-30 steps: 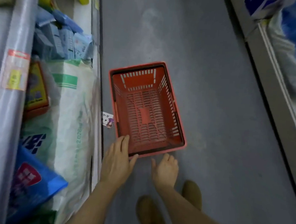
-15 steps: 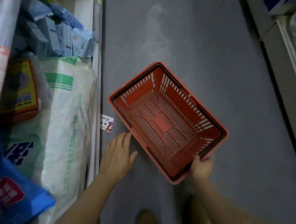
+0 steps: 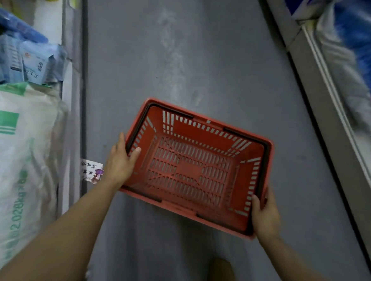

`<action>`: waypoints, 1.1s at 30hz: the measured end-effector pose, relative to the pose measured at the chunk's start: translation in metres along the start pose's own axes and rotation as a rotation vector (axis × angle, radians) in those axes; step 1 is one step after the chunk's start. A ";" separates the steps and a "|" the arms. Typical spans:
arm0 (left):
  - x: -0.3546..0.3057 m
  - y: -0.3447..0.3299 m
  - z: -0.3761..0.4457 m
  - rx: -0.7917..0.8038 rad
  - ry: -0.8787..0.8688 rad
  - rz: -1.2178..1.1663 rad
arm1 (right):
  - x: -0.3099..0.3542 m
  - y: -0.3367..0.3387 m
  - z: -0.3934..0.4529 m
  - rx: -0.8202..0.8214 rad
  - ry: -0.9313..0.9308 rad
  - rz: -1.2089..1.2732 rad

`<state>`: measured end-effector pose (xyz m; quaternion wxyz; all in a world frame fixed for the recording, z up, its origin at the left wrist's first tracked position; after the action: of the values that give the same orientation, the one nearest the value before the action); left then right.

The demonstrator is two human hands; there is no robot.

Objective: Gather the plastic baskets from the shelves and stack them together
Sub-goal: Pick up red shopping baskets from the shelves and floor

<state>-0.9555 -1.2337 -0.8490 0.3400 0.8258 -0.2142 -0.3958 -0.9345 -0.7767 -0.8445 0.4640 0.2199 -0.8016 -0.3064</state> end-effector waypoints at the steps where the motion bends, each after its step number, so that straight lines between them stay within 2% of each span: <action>1: -0.005 0.002 0.000 -0.015 -0.009 0.013 | 0.004 0.008 0.000 -0.023 0.011 0.011; 5: -0.031 0.009 -0.018 -0.012 -0.057 0.077 | 0.009 0.046 0.001 -0.041 0.012 0.014; 9: -0.079 0.032 -0.042 -0.040 -0.150 0.014 | 0.019 0.105 -0.012 -0.079 0.001 0.051; 13: -0.150 0.064 -0.065 -0.060 -0.250 0.007 | 0.036 0.171 -0.027 -0.142 -0.011 0.070; 23: -0.324 0.157 -0.162 -0.149 -0.347 -0.058 | 0.090 0.355 -0.071 -0.277 0.003 0.144; 27: -0.370 0.171 -0.200 -0.084 -0.419 -0.119 | 0.103 0.432 -0.112 -0.366 0.032 0.169; 33: -0.423 0.190 -0.279 -0.049 -0.510 -0.189 | 0.078 0.512 -0.200 -0.504 -0.074 0.230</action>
<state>-1.0007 -0.9895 -0.3681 0.2566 0.7074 -0.2053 -0.6258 -0.8307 -0.5172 -0.3648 0.5061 -0.0059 -0.7361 -0.4493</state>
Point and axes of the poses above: each hand's wrist, its own z-axis towards the middle knuckle, its own y-axis out of the back of the hand, x = y × z, the point moved 9 cm from there along z, towards the middle knuckle, and after that the axes turned 4 degrees about x, right-handed, at the moved point
